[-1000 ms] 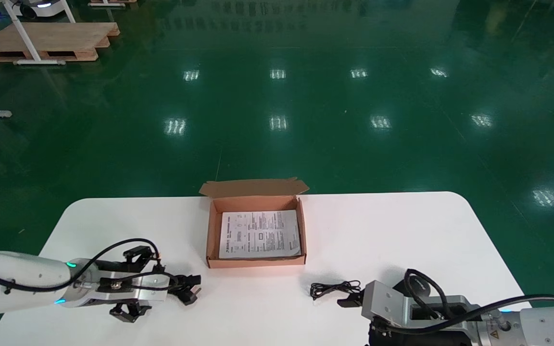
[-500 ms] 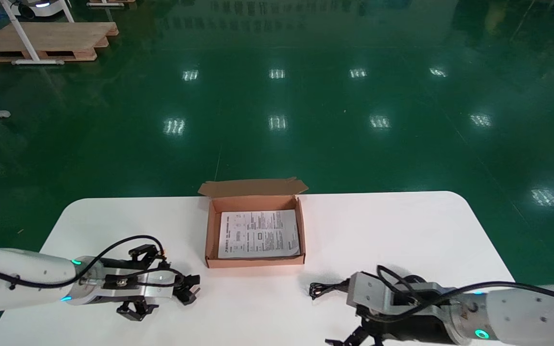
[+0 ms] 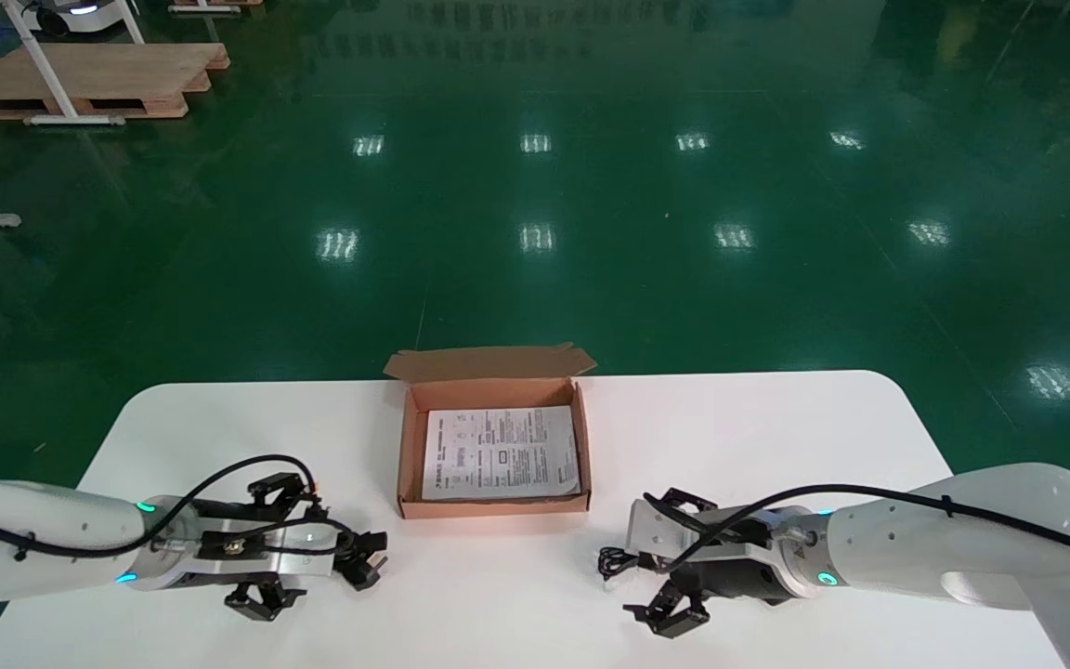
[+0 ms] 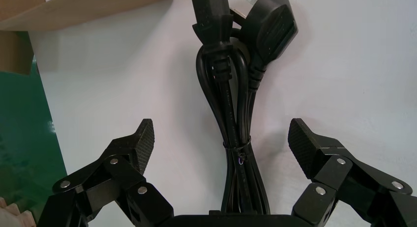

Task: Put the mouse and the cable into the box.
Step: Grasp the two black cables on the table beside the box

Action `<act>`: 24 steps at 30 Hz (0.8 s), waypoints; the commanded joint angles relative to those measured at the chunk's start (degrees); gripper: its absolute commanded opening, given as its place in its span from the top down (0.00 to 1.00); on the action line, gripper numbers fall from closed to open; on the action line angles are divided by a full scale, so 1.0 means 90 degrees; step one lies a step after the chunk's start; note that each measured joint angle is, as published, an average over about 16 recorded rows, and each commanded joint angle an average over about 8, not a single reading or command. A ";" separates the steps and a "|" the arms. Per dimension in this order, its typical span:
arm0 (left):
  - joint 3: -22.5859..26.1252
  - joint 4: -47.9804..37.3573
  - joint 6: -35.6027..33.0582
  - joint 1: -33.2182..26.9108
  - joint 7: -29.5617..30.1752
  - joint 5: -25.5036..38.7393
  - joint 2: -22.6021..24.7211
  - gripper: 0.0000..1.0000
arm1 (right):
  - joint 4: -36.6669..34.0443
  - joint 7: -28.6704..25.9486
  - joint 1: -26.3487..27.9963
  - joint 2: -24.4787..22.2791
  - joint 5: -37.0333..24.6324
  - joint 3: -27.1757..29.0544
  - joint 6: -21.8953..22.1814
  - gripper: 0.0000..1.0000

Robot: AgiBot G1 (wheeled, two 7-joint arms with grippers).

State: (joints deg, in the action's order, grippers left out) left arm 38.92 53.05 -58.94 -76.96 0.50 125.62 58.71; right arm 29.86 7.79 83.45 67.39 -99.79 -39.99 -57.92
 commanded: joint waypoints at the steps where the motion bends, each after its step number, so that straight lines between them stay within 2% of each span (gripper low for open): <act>1: 0.0000 -0.0001 0.0000 0.0000 -0.0001 0.0000 0.0000 0.00 | -0.0359 0.0220 0.0120 0.0094 -0.0011 -0.0013 0.0010 0.00; 6: 0.0001 -0.0003 0.0001 -0.0001 -0.0002 0.0000 0.0001 0.00 | -0.0996 0.0608 0.0298 0.0262 0.0033 0.0018 0.0095 0.00; 11: 0.0003 -0.0009 0.0006 -0.0003 -0.0002 0.0002 0.0004 0.02 | -0.1398 0.0750 0.0403 0.0386 0.0058 0.0033 0.0107 0.00; 12: 0.0003 -0.0010 0.0006 -0.0003 -0.0002 0.0003 0.0004 0.09 | -0.1433 0.0754 0.0414 0.0397 0.0059 0.0034 0.0107 0.08; 13: 0.0003 -0.0011 0.0007 -0.0004 -0.0002 0.0003 0.0004 0.19 | -0.1470 0.0760 0.0425 0.0409 0.0062 0.0035 0.0105 0.20; 19: 0.0001 -0.0009 0.0005 -0.0001 -0.0002 0.0000 0.0002 0.92 | -0.1394 0.0750 0.0405 0.0383 0.0073 0.0039 0.0093 0.95; 20: 0.0001 -0.0009 0.0004 -0.0001 -0.0002 0.0000 0.0002 0.98 | -0.1378 0.0747 0.0399 0.0377 0.0072 0.0039 0.0093 1.00; 21: 0.0001 -0.0008 0.0003 -0.0001 -0.0002 0.0000 0.0001 1.00 | -0.1362 0.0745 0.0394 0.0372 0.0072 0.0039 0.0093 1.00; 24: 0.0000 -0.0007 0.0002 0.0000 -0.0002 -0.0002 0.0000 1.00 | -0.1322 0.0739 0.0381 0.0360 0.0073 0.0039 0.0093 1.00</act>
State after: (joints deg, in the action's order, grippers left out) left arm 38.92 52.99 -58.91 -76.97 0.48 125.61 58.72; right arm 17.89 14.45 86.91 70.65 -99.14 -39.65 -57.09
